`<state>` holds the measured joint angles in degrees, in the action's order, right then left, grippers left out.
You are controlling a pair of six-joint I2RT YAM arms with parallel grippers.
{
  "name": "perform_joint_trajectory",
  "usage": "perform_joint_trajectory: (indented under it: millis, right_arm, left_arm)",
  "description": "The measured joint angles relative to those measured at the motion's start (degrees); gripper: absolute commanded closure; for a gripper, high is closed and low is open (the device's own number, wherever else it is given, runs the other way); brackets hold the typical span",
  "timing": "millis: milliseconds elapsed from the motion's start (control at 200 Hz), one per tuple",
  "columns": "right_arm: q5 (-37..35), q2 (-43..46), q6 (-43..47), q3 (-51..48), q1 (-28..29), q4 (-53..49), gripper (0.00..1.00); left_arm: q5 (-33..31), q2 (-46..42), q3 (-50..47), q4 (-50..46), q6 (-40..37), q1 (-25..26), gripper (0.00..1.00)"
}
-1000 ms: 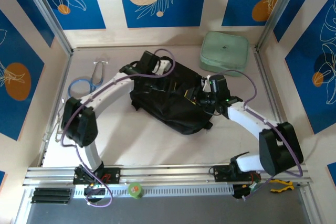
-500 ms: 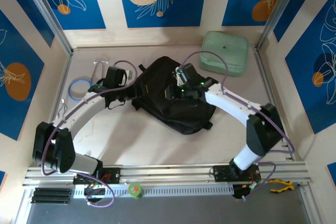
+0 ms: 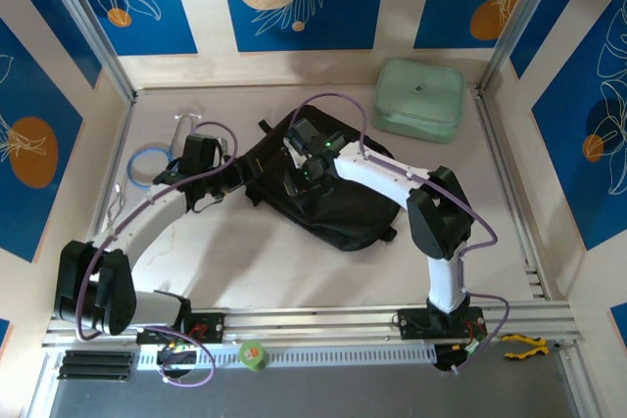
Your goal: Pack books, pencil case, and school supplies into a backpack
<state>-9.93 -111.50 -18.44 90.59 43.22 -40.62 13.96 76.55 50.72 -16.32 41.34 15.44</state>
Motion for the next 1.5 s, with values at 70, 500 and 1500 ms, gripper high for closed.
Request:
perform_joint_trajectory:
  millis: [70,500,1500]
  right_arm:
    - [0.02,-0.81,0.0,0.22,-0.13,-0.83,0.63]
    - [0.22,-3.89,-0.04,2.6,-0.26,-2.27,0.64]
    - [0.04,13.57,-3.93,-14.01,0.07,11.5,1.0]
  left_arm:
    - [0.02,0.0,-0.02,0.28,0.22,0.0,0.18]
    - [1.66,0.0,-0.07,0.96,0.79,0.0,0.18]
    - [13.46,3.21,-8.46,19.67,15.32,9.7,0.37]
